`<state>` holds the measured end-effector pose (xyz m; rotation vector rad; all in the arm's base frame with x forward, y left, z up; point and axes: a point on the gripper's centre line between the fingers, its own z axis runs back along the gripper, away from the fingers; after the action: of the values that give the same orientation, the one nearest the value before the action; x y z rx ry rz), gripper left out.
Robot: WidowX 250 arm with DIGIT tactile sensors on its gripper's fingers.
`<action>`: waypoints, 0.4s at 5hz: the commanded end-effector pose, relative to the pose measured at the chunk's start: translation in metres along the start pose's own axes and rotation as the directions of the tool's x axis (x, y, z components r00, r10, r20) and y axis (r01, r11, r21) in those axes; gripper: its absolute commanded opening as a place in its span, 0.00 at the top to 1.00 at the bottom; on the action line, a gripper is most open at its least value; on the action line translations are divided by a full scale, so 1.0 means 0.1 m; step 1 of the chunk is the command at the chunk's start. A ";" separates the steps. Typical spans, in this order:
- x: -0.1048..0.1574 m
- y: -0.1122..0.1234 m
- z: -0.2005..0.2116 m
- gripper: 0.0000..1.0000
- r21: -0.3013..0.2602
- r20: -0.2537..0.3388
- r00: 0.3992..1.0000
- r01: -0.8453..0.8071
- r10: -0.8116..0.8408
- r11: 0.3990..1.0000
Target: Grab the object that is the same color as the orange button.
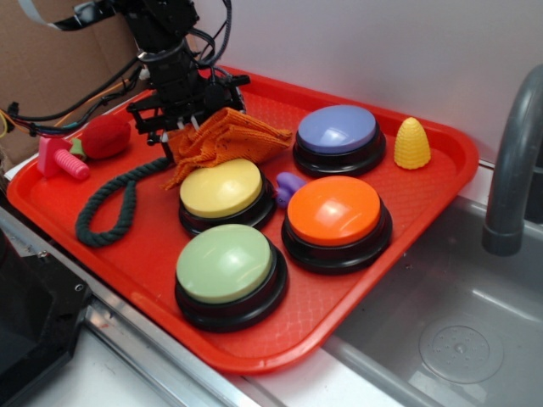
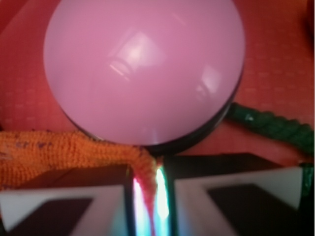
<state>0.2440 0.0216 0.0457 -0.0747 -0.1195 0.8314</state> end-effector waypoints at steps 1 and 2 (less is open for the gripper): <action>0.15 -0.02 0.76 1.00 0.056 0.134 0.984 0.109 -0.116 0.992; 0.20 -0.03 1.11 1.00 0.067 0.050 0.934 0.351 -0.355 0.934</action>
<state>0.2367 0.0274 0.1381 0.0403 -0.1014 0.4850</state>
